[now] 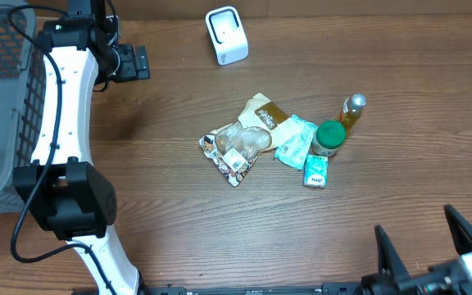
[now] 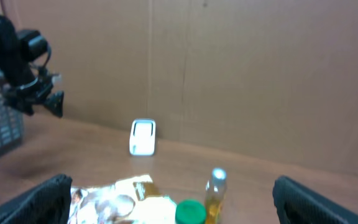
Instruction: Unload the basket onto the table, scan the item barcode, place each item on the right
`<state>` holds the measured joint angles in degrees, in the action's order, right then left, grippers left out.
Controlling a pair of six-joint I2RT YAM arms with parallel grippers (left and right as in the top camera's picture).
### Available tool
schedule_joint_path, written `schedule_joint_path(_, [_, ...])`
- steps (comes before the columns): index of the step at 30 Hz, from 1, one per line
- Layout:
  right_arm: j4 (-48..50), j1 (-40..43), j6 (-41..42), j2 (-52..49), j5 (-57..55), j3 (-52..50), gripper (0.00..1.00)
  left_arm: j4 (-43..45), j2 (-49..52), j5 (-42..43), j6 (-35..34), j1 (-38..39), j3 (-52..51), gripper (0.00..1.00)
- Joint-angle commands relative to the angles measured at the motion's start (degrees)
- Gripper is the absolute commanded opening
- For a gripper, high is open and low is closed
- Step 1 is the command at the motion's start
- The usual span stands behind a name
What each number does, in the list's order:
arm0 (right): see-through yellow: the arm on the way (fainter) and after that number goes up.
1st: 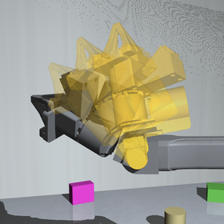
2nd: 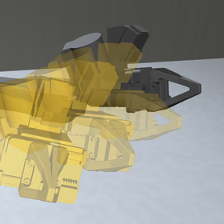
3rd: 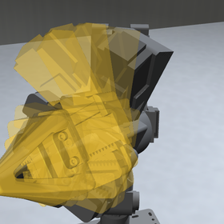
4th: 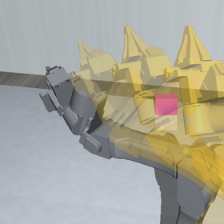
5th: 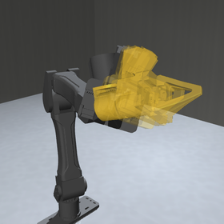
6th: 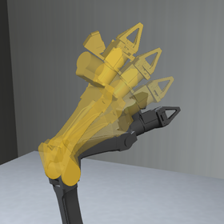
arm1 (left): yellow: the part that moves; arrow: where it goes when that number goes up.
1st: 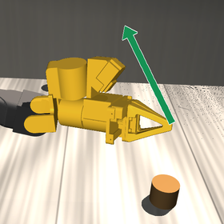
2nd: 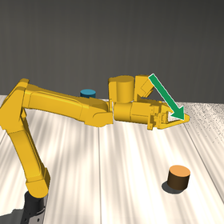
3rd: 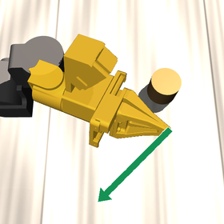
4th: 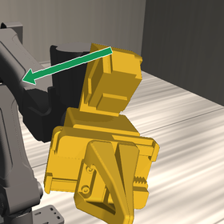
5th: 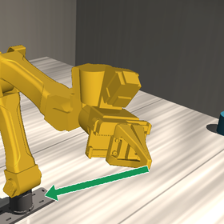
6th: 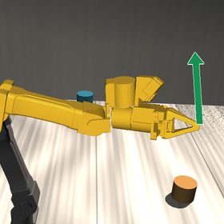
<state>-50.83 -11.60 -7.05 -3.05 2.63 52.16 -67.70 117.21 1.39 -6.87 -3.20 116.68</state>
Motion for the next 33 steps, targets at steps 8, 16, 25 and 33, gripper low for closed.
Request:
schedule_joint_path(8, [28.04,1.42,5.84,2.56,0.63,-21.9,1.0,0.07,-0.74,-0.35,0.02,0.22,0.46,0.99])
schedule_joint_path(16, [50.82,2.73,6.25,2.86,6.82,-34.82,1.0,0.07,-0.74,-0.35,0.04,0.22,0.46,1.0])
schedule_joint_path(25, [62.01,2.73,14.99,2.89,3.41,-45.57,1.0,0.07,-0.74,-0.35,0.04,0.22,0.46,1.0])
schedule_joint_path(33, [62.16,2.73,19.65,2.89,3.41,-51.71,1.0,0.07,-0.74,-0.35,0.04,0.22,0.46,0.99])
